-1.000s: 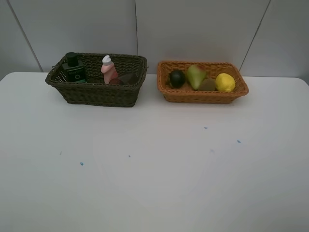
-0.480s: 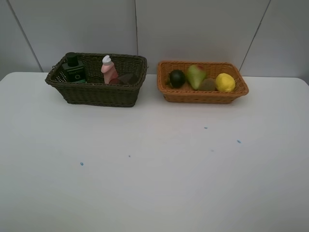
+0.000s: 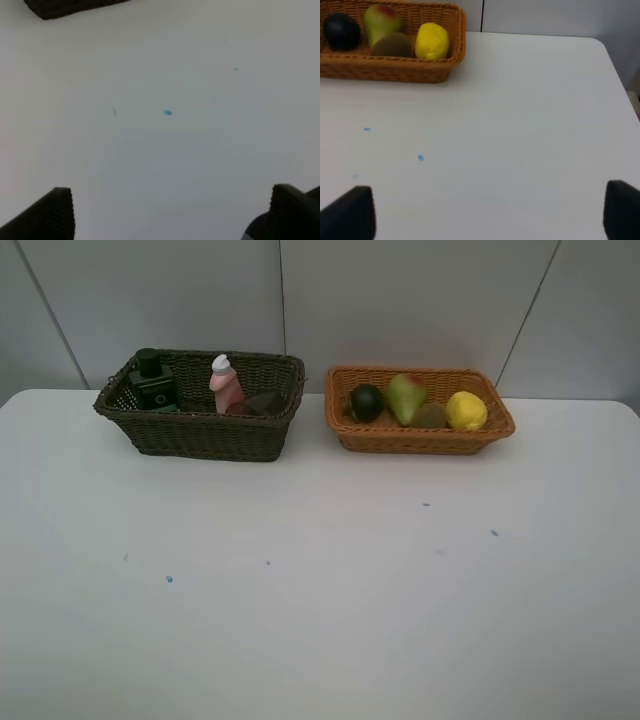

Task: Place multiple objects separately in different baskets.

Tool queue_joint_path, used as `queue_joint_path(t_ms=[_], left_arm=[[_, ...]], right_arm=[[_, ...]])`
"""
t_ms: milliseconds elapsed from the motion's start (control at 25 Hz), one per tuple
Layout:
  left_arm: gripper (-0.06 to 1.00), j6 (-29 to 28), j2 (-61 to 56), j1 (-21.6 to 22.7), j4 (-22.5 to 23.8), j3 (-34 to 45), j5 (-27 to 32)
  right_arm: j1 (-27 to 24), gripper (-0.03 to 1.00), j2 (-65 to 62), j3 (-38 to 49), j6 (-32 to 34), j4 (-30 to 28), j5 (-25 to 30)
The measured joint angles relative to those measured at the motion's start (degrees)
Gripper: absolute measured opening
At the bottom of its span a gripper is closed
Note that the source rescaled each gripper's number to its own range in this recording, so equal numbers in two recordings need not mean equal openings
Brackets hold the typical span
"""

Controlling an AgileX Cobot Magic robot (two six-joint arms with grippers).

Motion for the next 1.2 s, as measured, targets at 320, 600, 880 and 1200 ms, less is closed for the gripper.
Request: queue_joint_path(t_ms=[320, 600, 880, 1200], left_arm=[[1.0, -0.5, -5.4, 0.0, 1.0, 0.5, -0.1], [1.0, -0.8, -7.3, 0.0, 1.9, 0.7, -1.3], [1.0, -1.5, -7.3, 0.0, 1.6, 3.1, -8.2], [1.0, -2.1, -7.3, 0.0, 1.7, 3.1, -8.8]], right_arm=[[0.0, 1.0, 0.0, 0.0, 0.0, 0.0, 0.0], [0.0, 1.0, 0.0, 0.0, 0.0, 0.0, 0.0], [0.0, 1.0, 0.0, 0.0, 0.0, 0.0, 0.0], [0.0, 1.0, 0.0, 0.0, 0.0, 0.0, 0.0]])
